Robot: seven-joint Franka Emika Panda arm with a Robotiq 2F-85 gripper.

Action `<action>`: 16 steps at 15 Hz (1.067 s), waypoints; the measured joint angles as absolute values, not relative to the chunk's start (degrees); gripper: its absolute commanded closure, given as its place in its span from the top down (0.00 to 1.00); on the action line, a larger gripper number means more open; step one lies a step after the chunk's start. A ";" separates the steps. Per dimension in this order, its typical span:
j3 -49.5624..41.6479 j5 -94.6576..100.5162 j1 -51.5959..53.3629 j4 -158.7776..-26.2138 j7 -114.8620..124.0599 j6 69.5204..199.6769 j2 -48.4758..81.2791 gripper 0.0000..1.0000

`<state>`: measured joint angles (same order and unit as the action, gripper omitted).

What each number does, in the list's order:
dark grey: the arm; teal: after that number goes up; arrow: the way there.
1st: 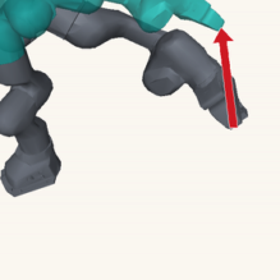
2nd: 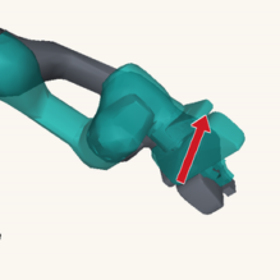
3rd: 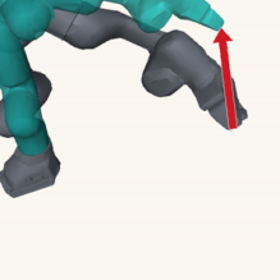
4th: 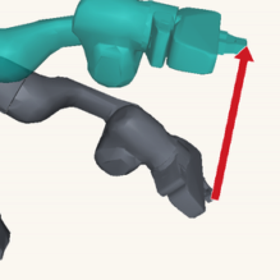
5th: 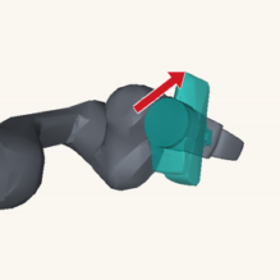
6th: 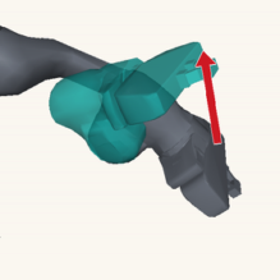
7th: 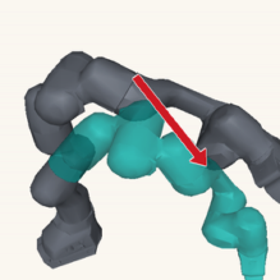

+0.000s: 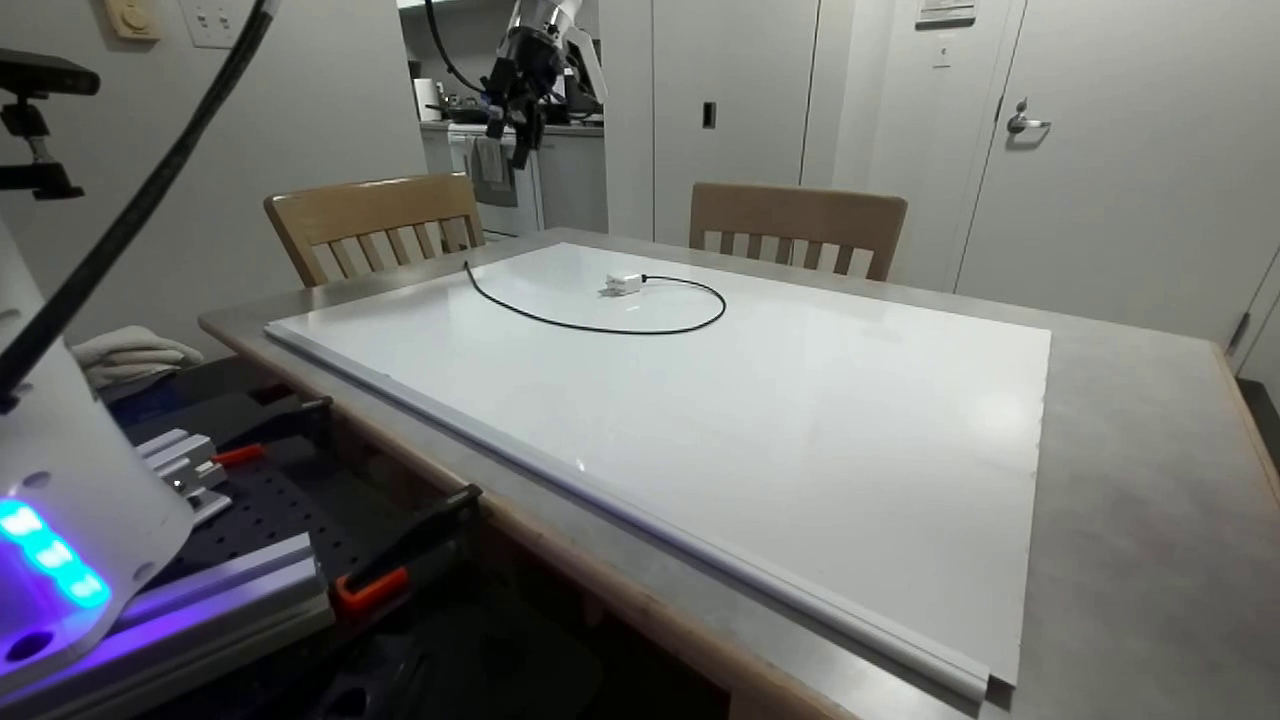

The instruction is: Put the cable in a circle

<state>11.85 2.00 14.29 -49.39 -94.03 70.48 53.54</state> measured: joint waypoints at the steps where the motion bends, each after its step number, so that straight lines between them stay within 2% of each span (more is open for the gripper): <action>1: 11.84 2.06 14.50 -49.43 -94.03 70.48 53.54 1.00; 16: 11.51 2.54 17.52 -45.28 -89.09 66.20 59.77 1.00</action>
<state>11.51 2.54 17.52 -45.28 -89.09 66.20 59.77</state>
